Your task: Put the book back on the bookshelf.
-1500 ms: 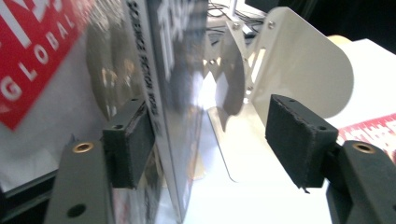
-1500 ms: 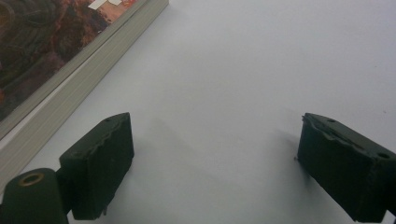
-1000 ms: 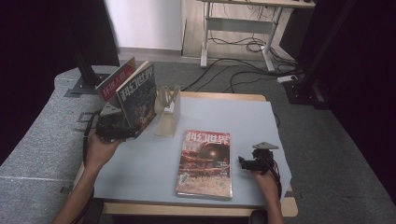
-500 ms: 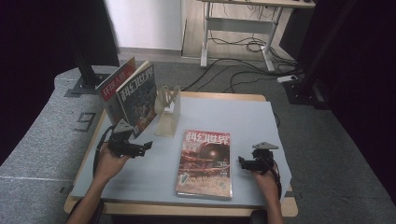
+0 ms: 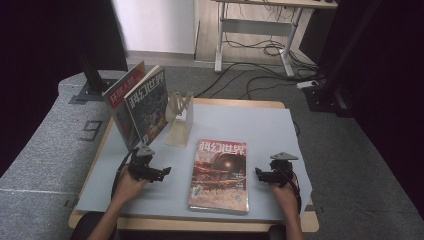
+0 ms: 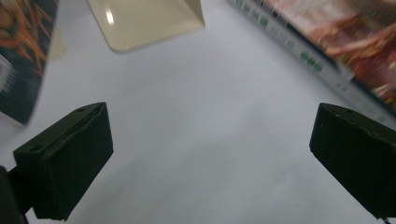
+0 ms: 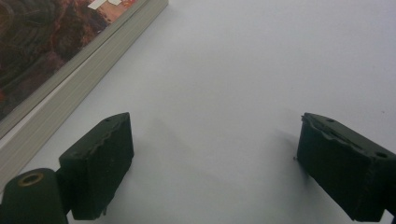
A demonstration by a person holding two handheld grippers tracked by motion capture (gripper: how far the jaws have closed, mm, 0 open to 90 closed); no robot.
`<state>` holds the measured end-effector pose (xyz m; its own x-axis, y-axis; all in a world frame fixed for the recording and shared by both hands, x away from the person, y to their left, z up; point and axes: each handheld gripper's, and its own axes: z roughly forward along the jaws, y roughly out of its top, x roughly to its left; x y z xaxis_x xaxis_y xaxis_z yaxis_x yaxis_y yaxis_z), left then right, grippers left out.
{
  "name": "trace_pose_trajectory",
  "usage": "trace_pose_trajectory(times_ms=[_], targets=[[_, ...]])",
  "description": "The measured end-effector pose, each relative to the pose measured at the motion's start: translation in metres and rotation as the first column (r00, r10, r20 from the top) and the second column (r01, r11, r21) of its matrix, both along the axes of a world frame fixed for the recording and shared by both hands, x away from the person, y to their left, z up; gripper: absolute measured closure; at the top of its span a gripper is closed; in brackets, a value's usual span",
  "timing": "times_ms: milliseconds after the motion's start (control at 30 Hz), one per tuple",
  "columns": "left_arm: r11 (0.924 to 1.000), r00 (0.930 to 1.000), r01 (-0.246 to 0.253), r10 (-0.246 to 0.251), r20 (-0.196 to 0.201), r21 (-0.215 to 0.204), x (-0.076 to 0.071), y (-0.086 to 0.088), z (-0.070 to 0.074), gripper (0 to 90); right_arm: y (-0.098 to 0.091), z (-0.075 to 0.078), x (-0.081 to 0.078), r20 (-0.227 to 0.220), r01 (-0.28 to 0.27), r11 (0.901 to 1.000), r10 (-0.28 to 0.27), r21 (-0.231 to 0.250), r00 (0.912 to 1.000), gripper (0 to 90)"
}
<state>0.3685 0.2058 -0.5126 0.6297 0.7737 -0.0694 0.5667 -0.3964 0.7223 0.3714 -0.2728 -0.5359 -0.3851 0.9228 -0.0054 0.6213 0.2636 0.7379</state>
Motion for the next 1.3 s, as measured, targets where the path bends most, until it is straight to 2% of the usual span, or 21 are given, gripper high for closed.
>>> trace_pose_trajectory(times_ms=[167,267,367,1300], targets=[[0.9991,0.9996,0.017,-0.016,-0.023,0.039,-0.001,-0.005,-0.013,0.0,0.000,0.000,0.000,0.001,0.001,1.0000,-0.001,0.000,1.0000,10.5],[0.9969,0.9995,0.029,-0.027,-0.016,0.074,-0.002,-0.009,-0.014,0.0,0.000,0.000,0.000,0.001,0.001,1.0000,-0.001,0.000,1.0000,10.6],[0.9940,0.9997,0.019,-0.017,-0.019,0.107,-0.003,-0.012,-0.016,1.2,0.000,0.000,0.000,0.001,0.001,1.0000,-0.001,-0.001,1.0000,10.6],[0.9948,0.9997,0.012,-0.010,-0.021,0.101,-0.004,-0.012,-0.016,1.5,0.000,0.000,0.000,0.000,-0.003,1.0000,0.003,0.003,1.0000,11.2]])
